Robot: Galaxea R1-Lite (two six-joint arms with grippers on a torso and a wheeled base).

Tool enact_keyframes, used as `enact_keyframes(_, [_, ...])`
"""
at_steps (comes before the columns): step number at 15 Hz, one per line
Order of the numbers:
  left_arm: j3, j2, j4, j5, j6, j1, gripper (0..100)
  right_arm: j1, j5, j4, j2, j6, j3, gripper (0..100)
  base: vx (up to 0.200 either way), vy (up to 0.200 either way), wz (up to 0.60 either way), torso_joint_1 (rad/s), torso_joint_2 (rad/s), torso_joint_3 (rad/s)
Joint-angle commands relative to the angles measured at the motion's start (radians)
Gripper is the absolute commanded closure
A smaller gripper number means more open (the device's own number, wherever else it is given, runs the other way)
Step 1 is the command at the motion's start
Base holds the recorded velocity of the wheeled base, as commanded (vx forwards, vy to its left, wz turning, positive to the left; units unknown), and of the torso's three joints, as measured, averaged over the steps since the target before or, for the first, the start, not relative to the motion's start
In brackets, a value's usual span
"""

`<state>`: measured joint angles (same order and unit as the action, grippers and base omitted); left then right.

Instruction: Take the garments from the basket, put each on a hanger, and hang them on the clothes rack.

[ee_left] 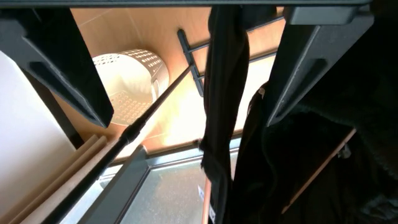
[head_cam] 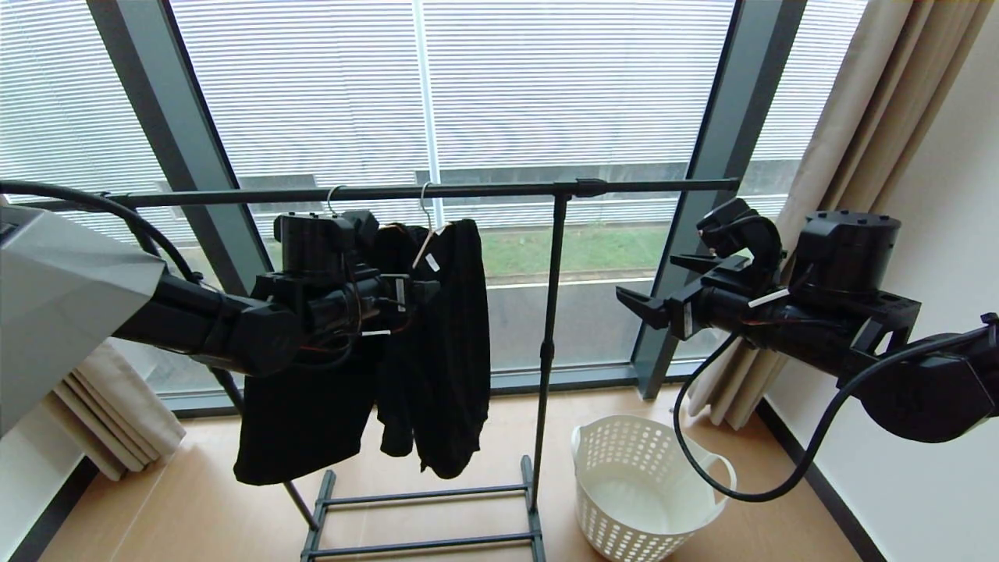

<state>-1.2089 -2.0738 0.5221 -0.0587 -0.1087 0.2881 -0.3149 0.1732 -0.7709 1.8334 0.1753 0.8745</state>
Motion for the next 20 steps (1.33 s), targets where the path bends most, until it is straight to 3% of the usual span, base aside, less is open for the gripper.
enact_keyframes(1, [0.12,0.147,-0.001,-0.001,0.003,0.013,0,0.003,0.0,-0.002,-0.013,0.0,0.0,0,0.0,0.0,0.0,0.0,0.0,0.0])
enact_keyframes(6, [0.397,0.362,0.001,-0.004,0.032,0.045,0,0.01,-0.006,-0.007,-0.065,0.001,-0.061,0,0.0,0.0,0.0,0.0,0.0,0.0])
enact_keyframes(10, [0.572,0.529,0.001,-0.01,0.047,0.045,0,0.056,-0.004,-0.002,-0.272,0.024,-0.295,0,0.0,0.0,0.0,0.0,0.0,0.0])
enact_keyframes(11, [0.638,0.566,0.004,-0.009,0.08,0.045,0,0.076,-0.004,0.001,-0.349,0.033,-0.385,0,0.0,0.0,0.0,0.0,0.0,0.0])
enact_keyframes(20, [0.948,0.882,0.006,-0.006,0.093,0.052,0,0.129,-0.023,0.004,-0.666,0.03,-0.784,0,0.0,0.0,0.0,0.0,0.0,0.0])
